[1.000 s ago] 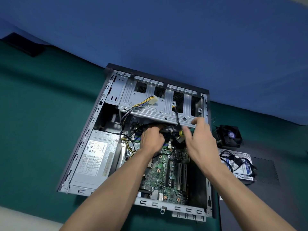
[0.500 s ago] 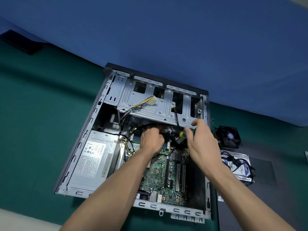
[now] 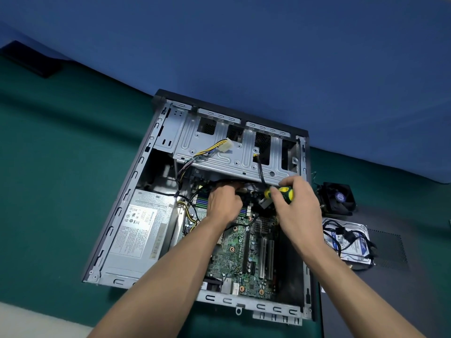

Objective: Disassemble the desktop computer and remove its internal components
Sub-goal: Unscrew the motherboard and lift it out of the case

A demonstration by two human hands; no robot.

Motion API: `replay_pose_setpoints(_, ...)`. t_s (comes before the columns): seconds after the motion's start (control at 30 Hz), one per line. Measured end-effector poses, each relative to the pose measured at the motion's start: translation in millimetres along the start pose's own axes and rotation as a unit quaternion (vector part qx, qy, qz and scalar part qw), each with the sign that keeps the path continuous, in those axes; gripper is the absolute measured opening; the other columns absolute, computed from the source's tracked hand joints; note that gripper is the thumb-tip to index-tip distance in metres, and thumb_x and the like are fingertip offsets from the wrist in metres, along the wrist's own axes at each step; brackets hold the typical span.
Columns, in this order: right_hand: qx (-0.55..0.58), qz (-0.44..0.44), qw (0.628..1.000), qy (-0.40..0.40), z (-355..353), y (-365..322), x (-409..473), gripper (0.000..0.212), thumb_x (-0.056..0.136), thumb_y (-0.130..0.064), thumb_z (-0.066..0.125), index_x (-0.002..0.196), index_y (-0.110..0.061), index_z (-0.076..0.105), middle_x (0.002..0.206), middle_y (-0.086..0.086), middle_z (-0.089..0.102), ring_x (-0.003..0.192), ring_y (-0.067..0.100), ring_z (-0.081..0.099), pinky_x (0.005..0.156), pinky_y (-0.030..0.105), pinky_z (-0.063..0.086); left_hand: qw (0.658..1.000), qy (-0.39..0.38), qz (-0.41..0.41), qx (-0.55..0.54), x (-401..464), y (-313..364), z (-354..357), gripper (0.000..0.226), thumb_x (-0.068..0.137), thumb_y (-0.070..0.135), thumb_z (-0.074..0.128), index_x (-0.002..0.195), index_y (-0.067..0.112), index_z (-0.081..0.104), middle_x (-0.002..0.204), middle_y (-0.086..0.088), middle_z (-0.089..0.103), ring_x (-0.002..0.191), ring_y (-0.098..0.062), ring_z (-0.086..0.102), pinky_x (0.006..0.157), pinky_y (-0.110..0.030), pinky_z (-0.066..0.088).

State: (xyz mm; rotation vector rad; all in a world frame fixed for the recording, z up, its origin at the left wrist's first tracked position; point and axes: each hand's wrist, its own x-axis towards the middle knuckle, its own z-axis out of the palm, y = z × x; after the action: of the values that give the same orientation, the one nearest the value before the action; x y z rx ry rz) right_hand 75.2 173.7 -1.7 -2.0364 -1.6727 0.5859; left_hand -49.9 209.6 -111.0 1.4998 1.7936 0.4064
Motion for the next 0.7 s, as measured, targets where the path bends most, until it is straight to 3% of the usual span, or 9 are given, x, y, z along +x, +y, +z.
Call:
replay_pose_setpoints(0.07,0.047,0.033,0.998,0.004,0,-1,2,0.022,0.09,-0.045,0.054,0.094,-0.024,0.053,0.091,-0.004,0.059,0.084,0.017,0.053,0.072,0.034,0.041,1.0,0.001,-0.003,0.004,0,0,1,0.023,0.087,0.008,0.047,0.065,0.009,0.053,0.066,-0.006,0.059,0.065,-0.026,0.059,0.063,-0.031,0.049)
replay_pose_setpoints(0.13,0.069,0.042,0.997,0.011,2,-1,4,0.016,0.093,-0.039,0.052,0.096,-0.023,0.052,0.094,0.0,0.061,0.086,0.02,0.055,0.073,0.034,0.041,1.0,-0.005,-0.004,0.004,0,0,1,0.028,0.087,0.008,0.047,0.06,0.01,0.048,0.063,-0.005,0.057,0.064,-0.026,0.059,0.061,-0.031,0.047)
replay_pose_setpoints(0.17,0.06,0.04,0.997,0.016,3,0,4,0.012,0.093,-0.033,0.052,0.1,-0.024,0.049,0.1,-0.001,0.058,0.088,0.016,0.052,0.073,0.031,0.037,1.0,-0.01,-0.005,0.002,1,1,1,0.026,0.087,0.008,0.047,0.061,0.01,0.049,0.065,-0.007,0.059,0.065,-0.027,0.06,0.063,-0.031,0.049)
replay_pose_setpoints(0.23,0.038,0.028,0.999,0.021,6,1,0,0.023,0.089,-0.022,0.057,0.107,-0.026,0.043,0.106,-0.004,0.048,0.086,0.006,0.044,0.073,0.022,0.031,1.0,-0.019,-0.009,0.001,1,1,0,0.025,0.087,0.009,0.047,0.062,0.01,0.049,0.066,-0.008,0.059,0.065,-0.027,0.059,0.063,-0.031,0.049)
replay_pose_setpoints(0.33,0.057,0.043,0.997,0.039,8,1,-3,0.026,0.085,-0.024,0.066,0.101,-0.024,0.045,0.102,-0.002,0.049,0.078,0.004,0.043,0.066,0.013,0.027,1.0,-0.023,-0.016,-0.004,2,-1,1,0.033,0.086,0.009,0.048,0.054,0.012,0.043,0.055,-0.001,0.049,0.058,-0.023,0.052,0.057,-0.027,0.04)
replay_pose_setpoints(0.43,0.076,0.076,0.993,0.041,8,-1,-4,0.027,0.086,-0.047,0.059,0.093,-0.022,0.053,0.09,-0.003,0.058,0.081,0.013,0.052,0.068,0.026,0.033,0.999,-0.024,-0.023,-0.012,2,0,1,0.034,0.086,0.009,0.048,0.053,0.013,0.042,0.054,0.0,0.046,0.056,-0.022,0.05,0.057,-0.028,0.041)
replay_pose_setpoints(0.5,-0.004,0.076,0.997,0.022,7,-4,-5,0.036,0.089,-0.058,0.042,0.093,-0.023,0.048,0.08,-0.002,0.058,0.076,0.022,0.054,0.065,0.032,0.035,0.999,-0.024,-0.027,-0.018,3,0,1,0.034,0.087,0.009,0.048,0.053,0.013,0.041,0.055,-0.001,0.046,0.057,-0.022,0.05,0.059,-0.03,0.045)
replay_pose_setpoints(0.57,-0.09,0.063,0.994,0.006,5,-6,-3,0.032,0.091,-0.056,0.037,0.095,-0.024,0.039,0.074,0.002,0.055,0.068,0.027,0.052,0.062,0.035,0.035,0.999,-0.025,-0.031,-0.021,3,0,1,0.034,0.086,0.009,0.048,0.053,0.012,0.042,0.056,-0.002,0.047,0.058,-0.023,0.052,0.061,-0.031,0.047)
replay_pose_setpoints(0.7,-0.088,0.068,0.993,-0.027,1,-11,0,0.03,0.084,-0.037,0.056,0.096,-0.024,0.031,0.079,-0.001,0.052,0.069,0.026,0.051,0.06,0.034,0.033,0.999,-0.024,-0.035,-0.02,1,1,1,0.034,0.087,0.011,0.048,0.054,0.013,0.044,0.057,-0.003,0.051,0.062,-0.026,0.057,0.059,-0.029,0.044)
